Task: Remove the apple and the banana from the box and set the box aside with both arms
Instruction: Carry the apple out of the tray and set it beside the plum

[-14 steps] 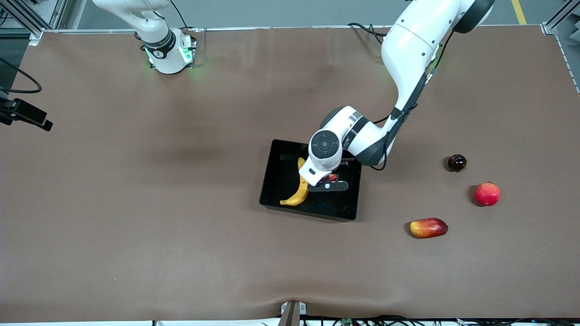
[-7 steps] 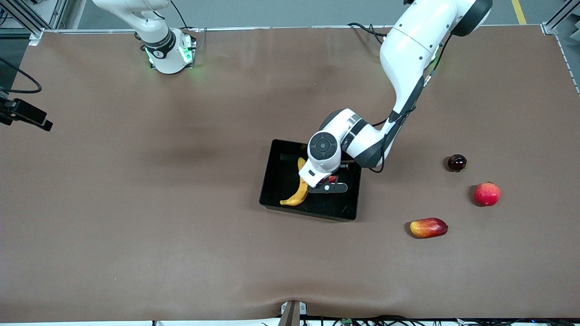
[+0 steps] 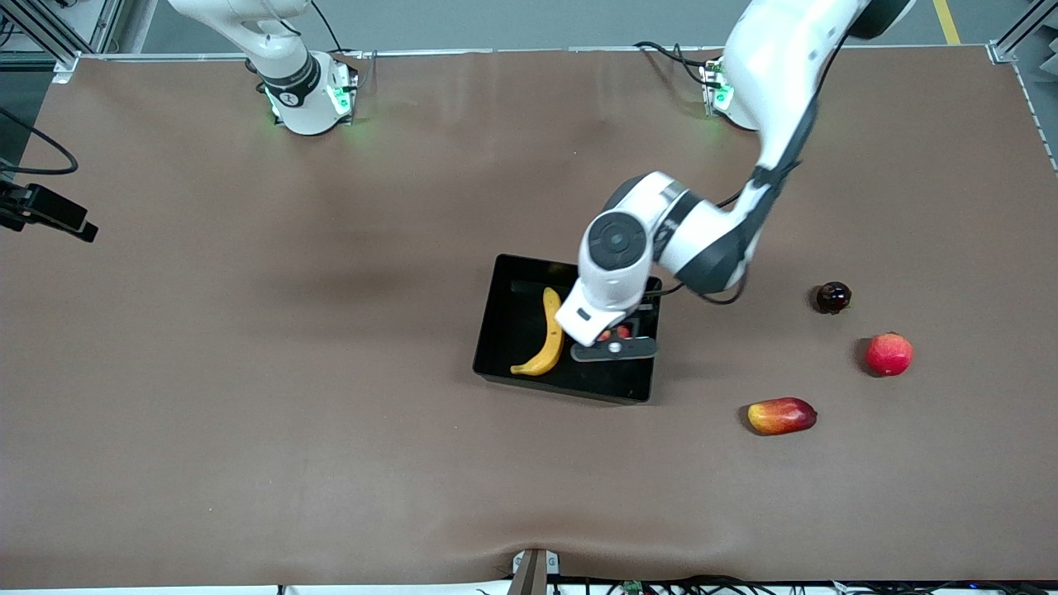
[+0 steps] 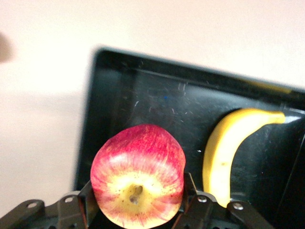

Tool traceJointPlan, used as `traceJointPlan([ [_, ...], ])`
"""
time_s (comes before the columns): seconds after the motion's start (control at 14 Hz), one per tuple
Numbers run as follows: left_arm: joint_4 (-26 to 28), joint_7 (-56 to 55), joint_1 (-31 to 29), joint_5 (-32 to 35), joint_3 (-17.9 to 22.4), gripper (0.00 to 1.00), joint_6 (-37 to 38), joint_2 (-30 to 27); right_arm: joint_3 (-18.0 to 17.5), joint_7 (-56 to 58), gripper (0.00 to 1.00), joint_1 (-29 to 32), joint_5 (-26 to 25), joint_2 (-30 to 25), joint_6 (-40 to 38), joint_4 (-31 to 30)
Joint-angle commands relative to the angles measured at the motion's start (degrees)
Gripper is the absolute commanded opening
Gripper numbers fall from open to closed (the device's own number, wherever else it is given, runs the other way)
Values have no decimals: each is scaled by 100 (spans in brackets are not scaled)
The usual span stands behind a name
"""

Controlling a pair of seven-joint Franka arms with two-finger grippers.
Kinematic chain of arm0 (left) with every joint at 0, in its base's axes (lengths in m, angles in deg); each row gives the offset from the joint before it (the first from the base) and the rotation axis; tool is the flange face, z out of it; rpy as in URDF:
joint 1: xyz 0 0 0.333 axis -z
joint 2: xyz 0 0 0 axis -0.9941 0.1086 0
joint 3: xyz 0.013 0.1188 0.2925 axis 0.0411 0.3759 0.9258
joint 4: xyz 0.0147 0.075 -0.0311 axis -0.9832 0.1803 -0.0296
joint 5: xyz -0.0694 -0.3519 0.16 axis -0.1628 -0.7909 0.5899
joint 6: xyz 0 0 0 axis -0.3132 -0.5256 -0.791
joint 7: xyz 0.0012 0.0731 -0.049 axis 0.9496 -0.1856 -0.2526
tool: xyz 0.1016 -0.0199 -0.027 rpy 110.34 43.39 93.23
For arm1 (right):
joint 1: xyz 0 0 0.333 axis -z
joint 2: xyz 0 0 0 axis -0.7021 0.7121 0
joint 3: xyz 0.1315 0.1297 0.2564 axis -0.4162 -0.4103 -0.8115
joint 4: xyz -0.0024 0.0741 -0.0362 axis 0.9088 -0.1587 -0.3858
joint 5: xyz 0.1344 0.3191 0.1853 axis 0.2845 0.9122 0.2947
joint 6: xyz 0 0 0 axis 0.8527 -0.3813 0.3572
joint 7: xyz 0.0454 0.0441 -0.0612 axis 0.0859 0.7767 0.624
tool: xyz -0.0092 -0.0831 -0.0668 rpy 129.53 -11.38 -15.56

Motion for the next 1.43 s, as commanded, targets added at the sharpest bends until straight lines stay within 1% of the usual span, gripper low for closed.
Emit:
traceJointPlan([
  [0.0, 171, 410, -456, 44, -12, 0, 266, -571, -22, -67, 100, 33, 70, 72, -47, 179],
  [0.14, 171, 726, -877, 26, -47, 0, 276, -721, -22, -67, 100, 33, 70, 72, -47, 179],
  [0.29, 179, 1261, -1282, 35, -56, 0, 276, -739, -22, -67, 100, 33, 70, 72, -47, 179],
  [0.5, 223, 1816, -1810, 61, -56, 0, 276, -669, -22, -67, 100, 25, 70, 72, -47, 179],
  [0.71, 258, 2098, -2135, 132, -21, 0, 215, -502, -22, -58, 100, 16, 70, 72, -47, 179],
  [0.86, 372, 2221, -2390, 280, -20, 0, 65, -397, -22, -58, 100, 7, 70, 72, -47, 179],
  [1.0, 530, 2231, -2575, 482, -20, 0, -250, -265, -22, -58, 100, 7, 70, 72, -47, 179],
  [1.21, 531, 2257, -2883, 658, -20, 0, -681, 68, -22, -58, 100, 16, 70, 72, -47, 179],
  [1.36, 566, 2275, -2971, 738, -20, 0, -919, 271, -22, -58, 100, 16, 70, 72, -47, 179],
])
